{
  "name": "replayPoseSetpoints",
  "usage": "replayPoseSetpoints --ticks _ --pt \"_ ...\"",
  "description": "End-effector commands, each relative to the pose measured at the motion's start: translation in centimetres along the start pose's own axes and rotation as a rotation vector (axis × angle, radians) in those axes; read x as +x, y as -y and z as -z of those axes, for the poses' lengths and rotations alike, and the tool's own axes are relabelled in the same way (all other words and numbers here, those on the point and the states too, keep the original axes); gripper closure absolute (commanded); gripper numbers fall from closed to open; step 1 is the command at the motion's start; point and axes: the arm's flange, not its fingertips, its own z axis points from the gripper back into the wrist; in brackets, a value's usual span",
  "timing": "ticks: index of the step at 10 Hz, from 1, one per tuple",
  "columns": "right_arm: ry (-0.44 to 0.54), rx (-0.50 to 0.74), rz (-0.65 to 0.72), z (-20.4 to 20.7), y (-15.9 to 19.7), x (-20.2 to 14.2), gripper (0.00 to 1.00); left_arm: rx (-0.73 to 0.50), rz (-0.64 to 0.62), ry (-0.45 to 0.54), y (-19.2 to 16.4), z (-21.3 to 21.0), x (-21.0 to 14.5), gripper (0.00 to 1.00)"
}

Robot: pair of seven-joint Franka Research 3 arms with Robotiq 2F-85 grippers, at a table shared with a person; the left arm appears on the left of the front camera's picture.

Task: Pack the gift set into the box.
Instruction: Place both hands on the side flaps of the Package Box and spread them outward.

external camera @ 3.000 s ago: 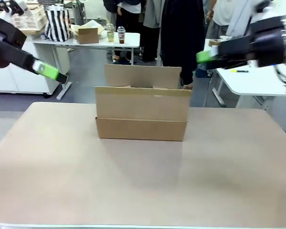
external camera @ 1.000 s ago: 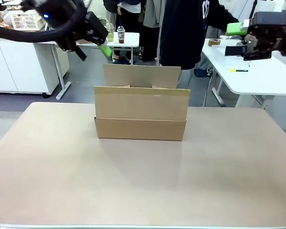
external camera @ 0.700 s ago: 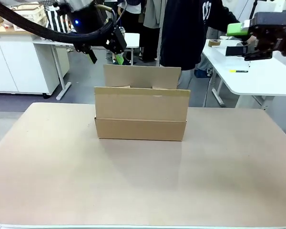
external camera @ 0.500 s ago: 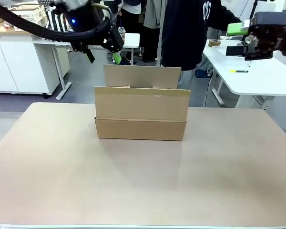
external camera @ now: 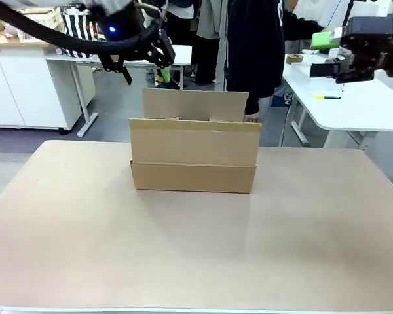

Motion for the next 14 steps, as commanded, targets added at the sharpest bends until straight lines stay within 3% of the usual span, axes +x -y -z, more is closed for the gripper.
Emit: replayPoseSetpoints --ticks 1,3,6,14 --pt "0.022 0.027 -0.027 0.5 0.2 0.3 0.00 0.142 -0.155 -0.086 3.9 3.9 5.7 0.00" --pt "0.022 0.027 -0.027 0.5 0.2 0.3 0.00 0.190 -0.098 -0.121 5.9 7.2 7.6 0.00" --pt "0.022 0.027 -0.027 0.5 0.2 0.3 0.00 0.306 -0.145 -0.165 6.9 12.1 9.6 0.00" --pt "0.022 0.027 -0.027 0.5 0.2 0.3 0.00 0.587 -0.118 -0.173 8.3 19.8 6.0 0.00"
